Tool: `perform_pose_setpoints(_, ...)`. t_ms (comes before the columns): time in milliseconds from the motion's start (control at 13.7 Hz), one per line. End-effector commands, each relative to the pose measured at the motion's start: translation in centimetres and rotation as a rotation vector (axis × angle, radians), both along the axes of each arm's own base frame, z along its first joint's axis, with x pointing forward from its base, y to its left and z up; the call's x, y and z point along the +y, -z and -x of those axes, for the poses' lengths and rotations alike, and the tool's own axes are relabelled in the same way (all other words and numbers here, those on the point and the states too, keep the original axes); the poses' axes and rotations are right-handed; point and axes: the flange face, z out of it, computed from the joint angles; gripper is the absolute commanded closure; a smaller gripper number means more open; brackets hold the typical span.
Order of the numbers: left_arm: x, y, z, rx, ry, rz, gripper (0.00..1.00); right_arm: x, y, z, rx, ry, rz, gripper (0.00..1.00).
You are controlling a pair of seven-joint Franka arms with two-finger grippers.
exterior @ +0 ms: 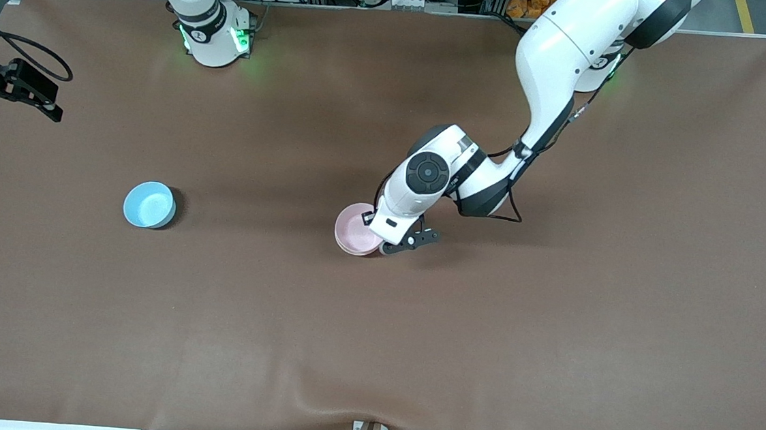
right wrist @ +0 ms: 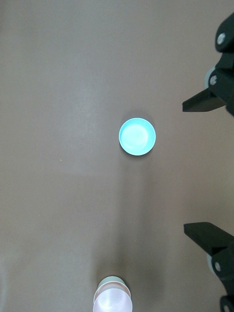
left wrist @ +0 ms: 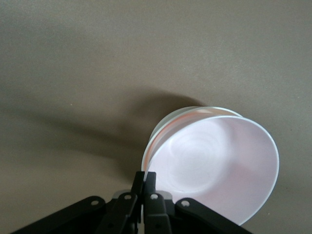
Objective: Stack pink and blue bowls on white bowl
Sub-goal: 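Raise the left gripper away while the right gripper reaches the blue bowl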
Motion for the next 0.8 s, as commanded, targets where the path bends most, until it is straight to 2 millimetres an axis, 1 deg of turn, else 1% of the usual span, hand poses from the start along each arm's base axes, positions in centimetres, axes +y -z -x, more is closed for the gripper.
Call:
perform_pose_setpoints(0, -0.6, 0.2, -0.3, -0.018, 0.0, 0.004, 0.01, -0.4, 0.1, -0.3, -0.002, 0.003, -0.011, 0.0)
perform_pose_setpoints(73, -0.9, 0.2, 0.0, -0.018, 0.004, 0.004, 0.0, -0.8, 0.2, -0.4, -0.004, 0.009, -0.012, 0.0)
perform_pose_setpoints(220, -0.7, -1.2, -0.3, -0.04, 0.003, 0.001, 0.0, -1.4, 1.4, -1.5, 0.011, 0.018, -0.007, 0.0)
perform_pose_setpoints(293, 0.1, -3.7, -1.1, -0.082, 0.013, -0.017, 0.0, -1.6, 1.5, -1.6, 0.01, 0.02, -0.003, 0.0)
perform_pose_setpoints(366, 1.3, -5.3, -1.6, -0.08, 0.025, -0.061, 0.0, -2.0, 2.3, -2.3, 0.013, 0.026, 0.0, 0.0)
perform_pose_setpoints(439, 3.2, -8.0, -2.4, -0.084, 0.028, -0.11, 0.0, -2.6, 3.3, -2.9, 0.028, 0.035, 0.0, 0.0)
perform_pose_setpoints(512, 5.7, -10.8, -3.5, -0.089, 0.012, -0.153, 0.0, -3.3, 4.6, -3.5, 0.048, 0.045, 0.0, 0.0)
perform_pose_setpoints(585, 7.9, -13.9, -4.1, -0.09, -0.009, -0.184, 0.0, -3.6, 6.4, -4.3, 0.08, 0.049, 0.003, 0.0)
perform_pose_setpoints(659, 10.8, -16.8, -5.0, -0.089, -0.047, -0.204, 0.0, -5.1, 8.5, -5.2, 0.116, 0.073, 0.005, 0.0)
perform_pose_setpoints(732, 13.6, -19.4, -6.0, -0.103, -0.07, -0.221, 0.0, -5.9, 9.4, -5.4, 0.13, 0.087, 0.003, 0.0)
